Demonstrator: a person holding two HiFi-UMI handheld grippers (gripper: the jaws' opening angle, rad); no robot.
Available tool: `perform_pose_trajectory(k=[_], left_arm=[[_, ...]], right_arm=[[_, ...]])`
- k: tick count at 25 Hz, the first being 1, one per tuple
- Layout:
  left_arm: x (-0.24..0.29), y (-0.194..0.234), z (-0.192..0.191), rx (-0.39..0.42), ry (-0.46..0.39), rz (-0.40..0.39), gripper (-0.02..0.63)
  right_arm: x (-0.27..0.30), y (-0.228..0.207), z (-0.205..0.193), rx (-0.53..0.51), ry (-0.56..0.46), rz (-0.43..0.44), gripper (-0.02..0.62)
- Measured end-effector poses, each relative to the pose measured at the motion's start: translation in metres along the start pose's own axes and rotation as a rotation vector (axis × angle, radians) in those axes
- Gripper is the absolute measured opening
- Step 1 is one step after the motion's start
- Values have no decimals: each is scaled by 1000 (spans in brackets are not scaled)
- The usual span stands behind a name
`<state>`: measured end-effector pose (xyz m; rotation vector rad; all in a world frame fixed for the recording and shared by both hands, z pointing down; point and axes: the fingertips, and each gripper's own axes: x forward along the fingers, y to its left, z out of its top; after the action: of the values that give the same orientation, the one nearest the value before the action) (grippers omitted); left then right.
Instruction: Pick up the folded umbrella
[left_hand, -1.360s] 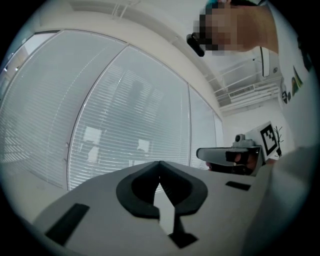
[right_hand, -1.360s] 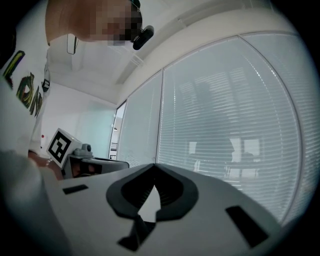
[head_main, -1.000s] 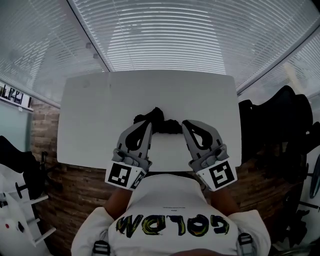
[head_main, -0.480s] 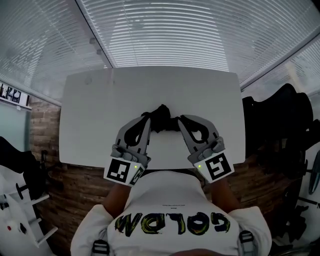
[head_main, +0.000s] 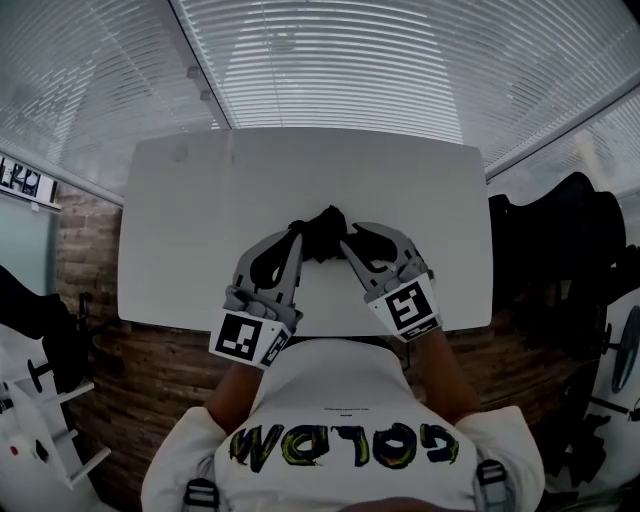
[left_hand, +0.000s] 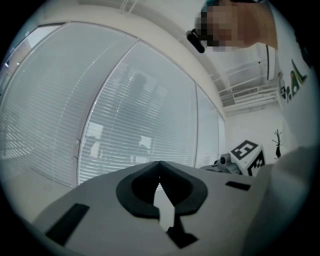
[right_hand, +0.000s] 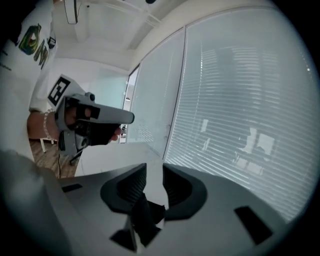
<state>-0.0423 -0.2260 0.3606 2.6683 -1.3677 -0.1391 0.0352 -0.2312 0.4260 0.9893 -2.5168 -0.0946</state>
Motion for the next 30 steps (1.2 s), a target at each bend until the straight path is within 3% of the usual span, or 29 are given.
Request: perform_pose_trajectory(k=[7,16,30], left_arm=[[-1,7,-3,-3,6,11,9],[-2,14,-9,-8,12,33,9],[-5,15,-12,-2,25,53,9]], right_arm=[[33,9,-47,-115,181,70,176],[77,27,-127,-199,401,226,251],[116,45,-194,-326,646,418,322]])
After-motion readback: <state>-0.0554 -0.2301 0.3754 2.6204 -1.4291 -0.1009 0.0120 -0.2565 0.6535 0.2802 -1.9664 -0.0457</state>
